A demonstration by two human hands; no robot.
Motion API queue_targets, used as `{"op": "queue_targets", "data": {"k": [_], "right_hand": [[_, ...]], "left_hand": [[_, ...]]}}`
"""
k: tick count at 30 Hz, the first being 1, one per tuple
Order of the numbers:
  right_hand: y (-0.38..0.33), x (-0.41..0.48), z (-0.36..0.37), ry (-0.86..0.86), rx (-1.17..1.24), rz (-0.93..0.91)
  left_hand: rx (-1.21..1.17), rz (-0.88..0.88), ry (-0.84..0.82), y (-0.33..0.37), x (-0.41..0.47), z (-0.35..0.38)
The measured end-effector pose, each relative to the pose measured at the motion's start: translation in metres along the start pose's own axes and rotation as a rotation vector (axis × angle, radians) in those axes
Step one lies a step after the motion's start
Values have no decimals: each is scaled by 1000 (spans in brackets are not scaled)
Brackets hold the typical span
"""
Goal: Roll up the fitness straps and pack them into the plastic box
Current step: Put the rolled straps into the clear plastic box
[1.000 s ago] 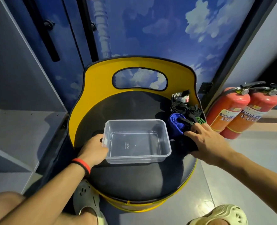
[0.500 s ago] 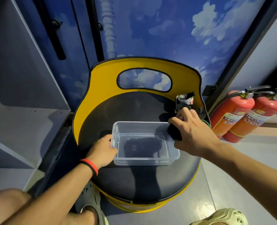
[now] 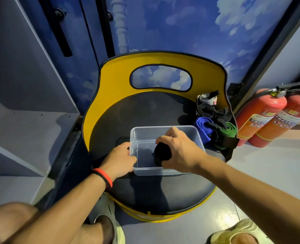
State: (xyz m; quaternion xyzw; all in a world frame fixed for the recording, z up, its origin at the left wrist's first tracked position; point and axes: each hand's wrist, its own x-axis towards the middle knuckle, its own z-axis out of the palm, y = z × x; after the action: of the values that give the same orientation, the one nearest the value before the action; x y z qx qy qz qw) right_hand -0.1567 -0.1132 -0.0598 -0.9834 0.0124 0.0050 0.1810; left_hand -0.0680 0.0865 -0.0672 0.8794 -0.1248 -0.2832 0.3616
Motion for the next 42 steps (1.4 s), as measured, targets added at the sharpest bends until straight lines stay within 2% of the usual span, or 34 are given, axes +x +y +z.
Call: {"op": "queue_targets", "data": {"k": [9,13,21,27,29,31,34,38,42], "right_hand": [[-38,16,25,-141,262,78],[-34,11,14,-170,238,45],[-9,-8,6,-228,325,23],[11,-19,9,-224,459,114],[23,-19,2,-149,531,175],[40,-15,-9,53,442,234],[67,-7,-23,323,4,343],[92,-1,-28,281,-399,513],[101,5,-26,235,-501,540]], "left_hand": [[-210,-100,-162,0,-4,-3],[-358,-153,-204,5,-5,-5],[-234,-13,-344,18,-7,10],[-145,96,-247,22,-3,22],[-164,87,-247,25,-1,24],[-190,77,-240,26,0,25],[-188,68,-235,27,3,27],[-170,53,-240,29,8,28],[-153,61,-233,32,12,28]]}}
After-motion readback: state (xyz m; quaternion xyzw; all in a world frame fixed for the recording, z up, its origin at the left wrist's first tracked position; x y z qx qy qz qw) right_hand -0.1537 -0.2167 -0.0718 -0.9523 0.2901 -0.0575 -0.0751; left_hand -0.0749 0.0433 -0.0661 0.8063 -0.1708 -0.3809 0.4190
